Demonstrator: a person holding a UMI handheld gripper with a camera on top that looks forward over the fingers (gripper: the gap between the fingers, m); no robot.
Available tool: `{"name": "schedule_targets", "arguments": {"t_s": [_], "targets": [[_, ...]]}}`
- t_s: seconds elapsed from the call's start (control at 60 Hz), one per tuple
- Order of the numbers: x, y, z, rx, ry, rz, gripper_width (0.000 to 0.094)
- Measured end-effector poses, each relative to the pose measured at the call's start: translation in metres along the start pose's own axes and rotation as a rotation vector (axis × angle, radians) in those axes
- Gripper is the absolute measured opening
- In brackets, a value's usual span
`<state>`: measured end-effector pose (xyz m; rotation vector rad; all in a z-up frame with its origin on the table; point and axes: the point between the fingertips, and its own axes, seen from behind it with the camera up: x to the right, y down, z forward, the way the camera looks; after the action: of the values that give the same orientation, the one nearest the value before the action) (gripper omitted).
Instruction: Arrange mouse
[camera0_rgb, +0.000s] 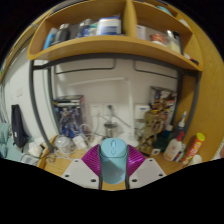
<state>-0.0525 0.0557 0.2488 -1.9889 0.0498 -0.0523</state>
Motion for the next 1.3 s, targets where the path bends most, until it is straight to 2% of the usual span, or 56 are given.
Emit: {"name": "schedule_targets", "arguments": {"t_s": [0.133,0.283,0.45,0.65,0.733,0.75,0.783,0.8,0.817,0.917,0.95,0.967,1.033,1.1,1.3], "targets": [[-0.097,0.044,0.009,-0.068,-0.089,-0.008,0.0300],[-0.161,0.133,0.022,-0.217,-0.142,-0.040,0.0299],[-0.188,0.218,0.028,-0.348,-0.151,-0.066,0.0299],[-0.184,0.278,0.025,-0.431,-0.130,-0.060,0.0306],[-0.181,0.277,0.024,-0.416,-0.130,-0.060,0.0309],[-0.181,0.277,0.023,-0.418,-0.131,-0.063,0.0392],[-0.181,0.278,0.024,-0.422,-0.132,-0.065,0.0403],[-0.181,0.278,0.024,-0.420,-0.133,-0.062,0.0465],[-0.181,0.279,0.024,-0.425,-0.133,-0.058,0.0440],[-0.182,0.279,0.022,-0.449,-0.152,-0.055,0.0507],[-0.180,0.279,0.020,-0.465,-0.149,-0.051,0.0653],[-0.177,0.277,0.018,-0.467,-0.145,-0.049,0.0651],[-0.170,0.256,0.012,-0.436,-0.135,-0.050,0.0900],[-0.162,0.227,-0.001,-0.400,-0.152,-0.052,0.0865],[-0.112,0.117,-0.054,-0.275,-0.187,-0.012,0.0865]]}}
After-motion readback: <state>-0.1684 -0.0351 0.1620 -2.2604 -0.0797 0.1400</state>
